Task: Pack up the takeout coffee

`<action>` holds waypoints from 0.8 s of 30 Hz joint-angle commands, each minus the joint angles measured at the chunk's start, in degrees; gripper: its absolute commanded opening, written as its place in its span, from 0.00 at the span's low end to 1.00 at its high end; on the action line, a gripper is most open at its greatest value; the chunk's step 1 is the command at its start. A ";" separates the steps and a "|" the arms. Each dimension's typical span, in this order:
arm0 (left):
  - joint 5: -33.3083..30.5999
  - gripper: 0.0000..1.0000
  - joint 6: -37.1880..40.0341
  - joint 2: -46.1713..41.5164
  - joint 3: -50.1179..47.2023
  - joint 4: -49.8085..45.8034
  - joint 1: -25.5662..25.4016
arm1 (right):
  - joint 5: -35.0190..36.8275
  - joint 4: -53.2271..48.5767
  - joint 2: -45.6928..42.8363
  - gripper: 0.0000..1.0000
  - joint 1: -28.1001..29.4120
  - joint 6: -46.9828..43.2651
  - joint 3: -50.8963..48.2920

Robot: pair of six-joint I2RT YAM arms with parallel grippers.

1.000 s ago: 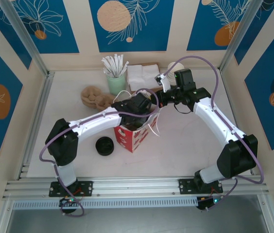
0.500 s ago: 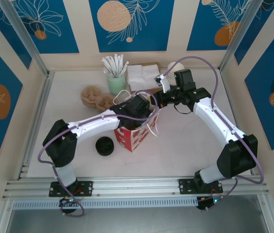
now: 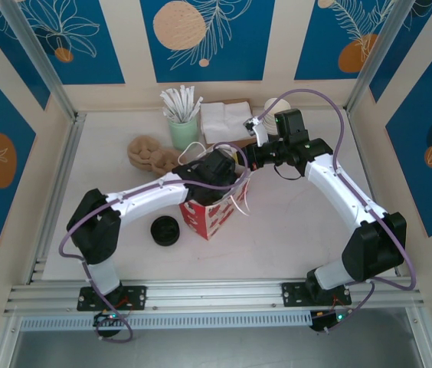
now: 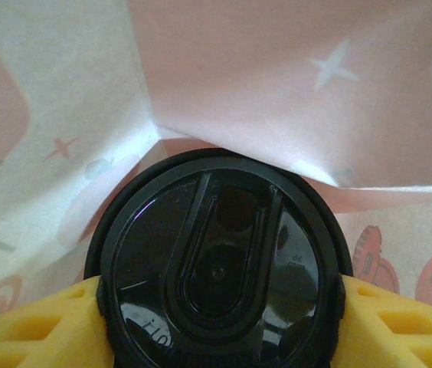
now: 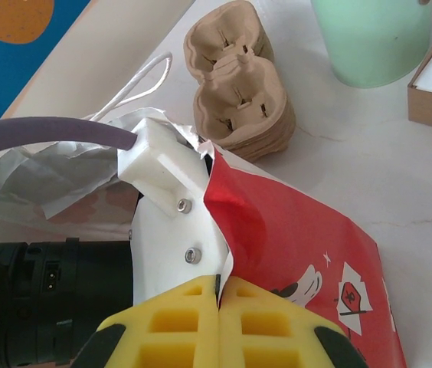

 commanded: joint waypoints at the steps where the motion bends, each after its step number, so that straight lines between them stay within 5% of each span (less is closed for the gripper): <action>1: 4.04 0.69 1.56 -0.95 2.36 -2.90 -0.33 | -10.02 0.77 -2.17 0.03 2.05 0.37 -0.59; 10: 5.91 0.99 1.19 -1.61 5.47 -4.64 -0.39 | -9.77 0.72 -2.54 0.03 1.94 0.37 -0.35; 24: 6.06 0.99 1.79 -1.84 11.07 -9.69 -1.52 | -7.28 -0.49 -2.97 0.02 1.92 -0.09 -0.40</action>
